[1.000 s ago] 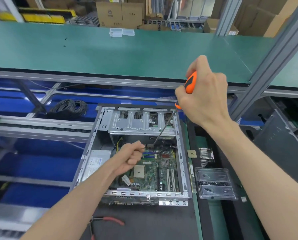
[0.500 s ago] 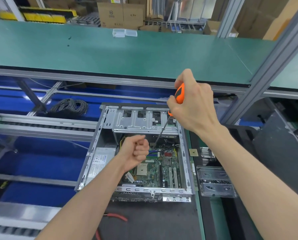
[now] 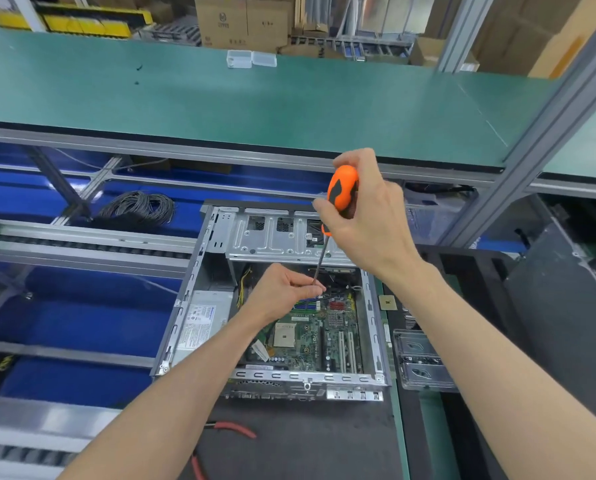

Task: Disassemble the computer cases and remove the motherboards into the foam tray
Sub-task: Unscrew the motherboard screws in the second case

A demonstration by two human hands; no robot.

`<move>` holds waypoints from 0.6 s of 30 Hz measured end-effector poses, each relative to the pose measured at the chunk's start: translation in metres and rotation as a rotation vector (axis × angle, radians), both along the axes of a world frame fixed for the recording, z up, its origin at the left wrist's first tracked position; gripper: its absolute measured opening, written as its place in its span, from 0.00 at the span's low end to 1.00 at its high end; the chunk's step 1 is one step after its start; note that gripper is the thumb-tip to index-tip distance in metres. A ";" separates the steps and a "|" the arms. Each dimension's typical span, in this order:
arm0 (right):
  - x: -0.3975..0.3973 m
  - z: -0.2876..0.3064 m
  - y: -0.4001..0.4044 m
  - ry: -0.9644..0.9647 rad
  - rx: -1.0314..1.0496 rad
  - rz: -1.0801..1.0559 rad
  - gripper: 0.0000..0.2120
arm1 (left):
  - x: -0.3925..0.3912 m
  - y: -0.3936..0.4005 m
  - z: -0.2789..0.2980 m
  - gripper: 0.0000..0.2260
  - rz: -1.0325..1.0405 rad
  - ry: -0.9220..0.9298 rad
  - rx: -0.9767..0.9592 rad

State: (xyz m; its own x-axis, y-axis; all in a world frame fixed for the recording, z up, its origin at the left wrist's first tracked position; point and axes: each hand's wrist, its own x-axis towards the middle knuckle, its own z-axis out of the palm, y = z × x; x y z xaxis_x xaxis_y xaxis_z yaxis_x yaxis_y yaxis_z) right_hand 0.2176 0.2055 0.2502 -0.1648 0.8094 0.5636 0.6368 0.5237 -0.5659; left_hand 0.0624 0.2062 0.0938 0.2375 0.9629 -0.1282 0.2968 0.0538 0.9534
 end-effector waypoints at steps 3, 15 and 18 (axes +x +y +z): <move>0.001 -0.014 -0.003 0.002 -0.088 0.003 0.11 | -0.001 0.001 0.002 0.07 -0.025 -0.004 0.002; 0.007 -0.033 -0.013 0.087 -0.131 0.027 0.12 | 0.002 -0.012 0.002 0.03 -0.082 0.004 -0.005; 0.012 -0.014 -0.011 0.153 -0.093 0.008 0.12 | 0.008 -0.012 0.014 0.10 -0.026 -0.085 0.015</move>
State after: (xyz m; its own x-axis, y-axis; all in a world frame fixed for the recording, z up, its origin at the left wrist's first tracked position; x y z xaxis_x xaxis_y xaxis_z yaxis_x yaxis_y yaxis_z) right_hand 0.2294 0.1950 0.2358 -0.0897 0.8581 0.5056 0.5352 0.4696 -0.7022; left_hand 0.0701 0.1945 0.1081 0.2719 0.9580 -0.0917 0.2156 0.0322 0.9760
